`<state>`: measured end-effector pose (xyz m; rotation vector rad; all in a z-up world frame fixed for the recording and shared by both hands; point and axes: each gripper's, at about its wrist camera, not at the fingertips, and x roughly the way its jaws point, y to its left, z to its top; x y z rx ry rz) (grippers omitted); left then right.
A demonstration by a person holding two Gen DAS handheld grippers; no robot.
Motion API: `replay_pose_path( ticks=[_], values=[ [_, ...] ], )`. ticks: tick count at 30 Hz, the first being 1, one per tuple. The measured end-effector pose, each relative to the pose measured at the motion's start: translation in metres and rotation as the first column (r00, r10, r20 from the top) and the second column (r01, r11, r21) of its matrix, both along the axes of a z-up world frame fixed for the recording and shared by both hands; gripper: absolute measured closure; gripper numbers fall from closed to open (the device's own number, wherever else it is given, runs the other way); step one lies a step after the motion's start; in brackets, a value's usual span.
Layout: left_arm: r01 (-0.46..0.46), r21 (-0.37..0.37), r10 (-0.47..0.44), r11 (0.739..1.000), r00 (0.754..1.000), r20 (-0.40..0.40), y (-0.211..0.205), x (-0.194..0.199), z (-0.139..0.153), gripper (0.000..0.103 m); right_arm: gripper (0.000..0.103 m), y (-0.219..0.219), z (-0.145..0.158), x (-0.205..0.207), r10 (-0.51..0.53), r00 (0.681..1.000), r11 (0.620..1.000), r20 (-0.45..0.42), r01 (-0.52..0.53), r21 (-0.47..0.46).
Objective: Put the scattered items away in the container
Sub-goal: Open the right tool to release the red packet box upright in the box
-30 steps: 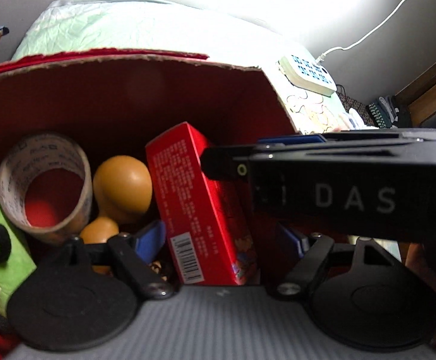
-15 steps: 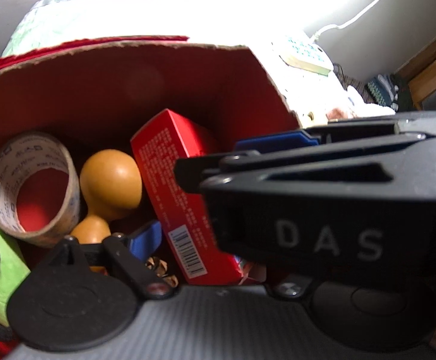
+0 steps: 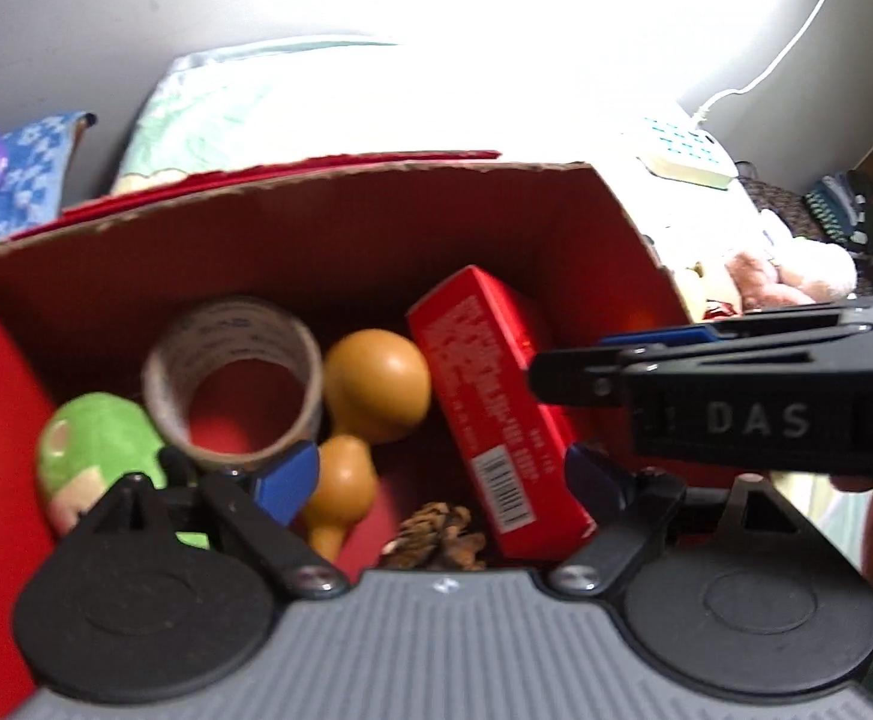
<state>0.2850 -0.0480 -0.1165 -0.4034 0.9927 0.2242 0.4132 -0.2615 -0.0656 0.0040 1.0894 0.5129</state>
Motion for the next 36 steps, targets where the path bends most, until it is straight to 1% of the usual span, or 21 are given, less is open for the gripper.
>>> replay_pose_path(
  ticks=[4,6,11,18,20,23,30,33,34,36],
  values=[
    [-0.037,0.103,0.04,0.994,0.999,-0.026,-0.004,-0.009,0.005,0.015,0.062,-0.003,0.002,-0.01,-0.031,0.999,1.0,0.018,0.031,-0.001],
    [-0.059,0.128,0.063,0.99,0.998,-0.028,0.002,-0.019,0.007,0.015,0.062,-0.004,0.001,-0.016,-0.038,0.999,0.999,0.013,0.038,0.004],
    [-0.111,0.154,0.119,0.982,0.992,-0.04,0.007,-0.025,0.003,0.015,0.059,0.001,-0.004,-0.02,-0.056,0.998,0.998,0.019,0.056,-0.016],
    [-0.176,0.201,0.191,0.964,0.98,-0.061,0.017,-0.034,-0.002,0.015,0.054,0.008,-0.009,-0.026,-0.069,0.998,0.998,0.01,0.069,-0.013],
    [-0.196,0.21,0.212,0.958,0.975,-0.06,0.018,-0.037,-0.002,0.015,0.048,0.011,-0.009,-0.028,-0.069,0.997,0.997,0.018,0.069,-0.019],
    [-0.209,0.206,0.226,0.956,0.972,-0.065,0.02,-0.04,-0.005,0.015,0.043,0.016,-0.01,-0.033,-0.062,0.998,0.998,0.03,0.063,-0.029],
    [-0.213,0.21,0.236,0.954,0.968,-0.091,0.014,-0.042,-0.01,0.015,0.04,0.02,-0.008,-0.042,-0.059,0.998,0.997,0.028,0.06,-0.04],
    [-0.224,0.22,0.253,0.949,0.961,-0.111,0.013,-0.043,-0.012,0.015,0.036,0.018,-0.008,-0.045,-0.073,0.997,0.996,0.032,0.074,-0.05],
    [-0.233,0.224,0.262,0.946,0.959,-0.11,0.013,-0.044,-0.012,0.015,0.035,0.017,-0.008,-0.046,-0.078,0.996,0.996,0.031,0.08,-0.047],
    [-0.247,0.227,0.276,0.942,0.955,-0.107,0.012,-0.046,-0.011,0.015,0.031,0.014,-0.007,-0.047,-0.091,0.995,0.994,0.034,0.092,-0.052]
  ],
)
